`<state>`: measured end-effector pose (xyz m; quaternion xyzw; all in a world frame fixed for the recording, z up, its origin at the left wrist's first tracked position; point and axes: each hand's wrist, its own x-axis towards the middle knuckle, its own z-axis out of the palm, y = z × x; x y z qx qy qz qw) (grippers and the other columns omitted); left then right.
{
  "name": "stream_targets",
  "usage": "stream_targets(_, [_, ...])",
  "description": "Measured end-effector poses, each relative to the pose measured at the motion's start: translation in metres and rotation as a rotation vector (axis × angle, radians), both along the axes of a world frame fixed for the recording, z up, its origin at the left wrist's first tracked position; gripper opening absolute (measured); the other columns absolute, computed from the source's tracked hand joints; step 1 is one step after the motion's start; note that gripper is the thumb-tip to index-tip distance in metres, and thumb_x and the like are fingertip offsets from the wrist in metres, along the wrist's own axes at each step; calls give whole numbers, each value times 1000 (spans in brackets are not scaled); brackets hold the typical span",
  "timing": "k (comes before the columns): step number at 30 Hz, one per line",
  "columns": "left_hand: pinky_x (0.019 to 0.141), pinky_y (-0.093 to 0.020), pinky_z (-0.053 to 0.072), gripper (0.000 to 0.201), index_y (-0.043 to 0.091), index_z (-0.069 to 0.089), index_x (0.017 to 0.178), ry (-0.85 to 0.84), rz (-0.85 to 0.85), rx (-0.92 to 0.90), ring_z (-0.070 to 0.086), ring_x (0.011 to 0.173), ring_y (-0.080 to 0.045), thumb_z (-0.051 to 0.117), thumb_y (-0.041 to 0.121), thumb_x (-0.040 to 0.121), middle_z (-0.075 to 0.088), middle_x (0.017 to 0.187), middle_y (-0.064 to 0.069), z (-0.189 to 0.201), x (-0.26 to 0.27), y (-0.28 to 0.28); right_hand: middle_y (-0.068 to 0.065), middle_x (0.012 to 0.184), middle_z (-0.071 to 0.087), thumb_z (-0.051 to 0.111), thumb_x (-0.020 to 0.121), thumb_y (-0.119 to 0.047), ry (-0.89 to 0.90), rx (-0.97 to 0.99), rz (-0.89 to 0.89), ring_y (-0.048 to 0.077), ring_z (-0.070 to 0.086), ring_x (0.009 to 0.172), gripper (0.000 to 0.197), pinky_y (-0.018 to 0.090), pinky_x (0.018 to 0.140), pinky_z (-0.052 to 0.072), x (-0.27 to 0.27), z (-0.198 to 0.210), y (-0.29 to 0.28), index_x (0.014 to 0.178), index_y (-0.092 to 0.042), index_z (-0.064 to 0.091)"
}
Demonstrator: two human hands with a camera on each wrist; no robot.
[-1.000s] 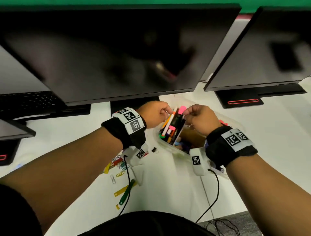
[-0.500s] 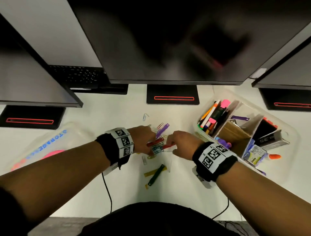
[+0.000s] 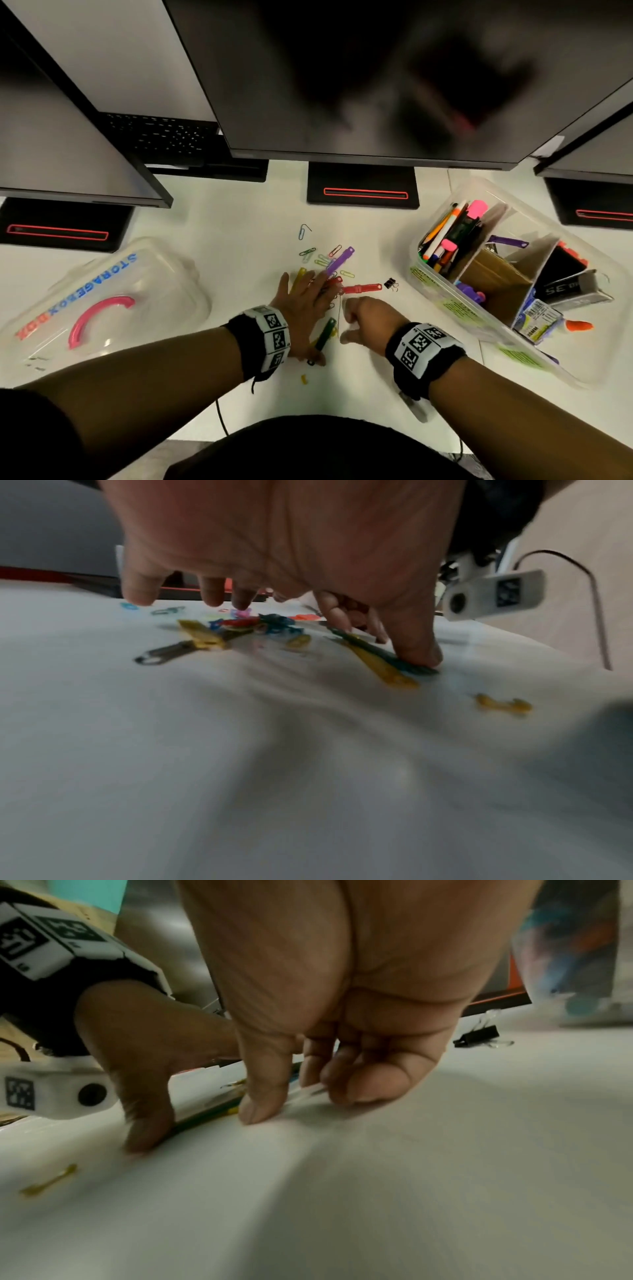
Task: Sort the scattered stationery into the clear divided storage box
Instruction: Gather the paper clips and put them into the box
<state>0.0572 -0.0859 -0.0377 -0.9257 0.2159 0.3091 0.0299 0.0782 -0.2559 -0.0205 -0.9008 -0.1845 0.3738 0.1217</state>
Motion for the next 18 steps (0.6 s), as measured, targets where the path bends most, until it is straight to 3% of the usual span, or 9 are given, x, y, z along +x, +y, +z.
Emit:
stream_targets(3, [114, -60, 3, 128, 23, -22, 145, -32, 125, -18, -11, 145, -32, 59, 77, 62, -18, 157, -7, 5, 18, 6, 4, 95, 55, 67, 82, -37, -50, 17, -44, 19, 48, 82, 35, 24, 70, 35, 6, -3, 5, 102, -10, 57])
stream_targets(8, [116, -54, 10, 116, 23, -14, 147, -78, 330, -28, -3, 146, -29, 67, 58, 71, -10, 158, -7, 10, 49, 19, 7, 116, 52, 67, 82, -36, -182, 21, -54, 27, 54, 106, 42, 31, 85, 44, 21, 2, 10, 115, -13, 54])
stream_targets(11, [115, -50, 21, 111, 22, 0, 148, -90, 408, -98, 9, 145, -28, 65, 63, 69, 7, 157, -6, 13, 56, 27, 5, 135, 38, 73, 73, -43, -312, 2, 6, 27, 39, 122, 70, 36, 100, 40, 33, 10, 12, 133, -23, 43])
stream_targets(14, [106, -48, 35, 118, 19, 10, 146, -78, 495, -128, 27, 137, -28, 66, 73, 58, 24, 150, -6, 15, 54, 30, -3, 159, 1, 76, 70, -42, -237, -82, 93, 31, 11, 143, 102, 48, 112, 28, 46, 12, 14, 149, -29, 13])
stream_targets(16, [100, -46, 41, 122, 17, 13, 144, -55, 521, -91, 34, 130, -28, 68, 75, 53, 30, 144, -7, 15, 51, 28, -8, 159, -10, 74, 75, -38, -177, -131, 138, 30, 1, 147, 104, 51, 114, 22, 53, 11, 15, 150, -30, 3])
stream_targets(18, [99, -43, 45, 124, 14, 16, 142, -20, 540, -72, 38, 125, -28, 71, 74, 49, 33, 137, -9, 15, 49, 24, -7, 160, -5, 71, 79, -37, -144, -167, 161, 30, 5, 147, 98, 50, 113, 24, 57, 9, 15, 151, -27, 5])
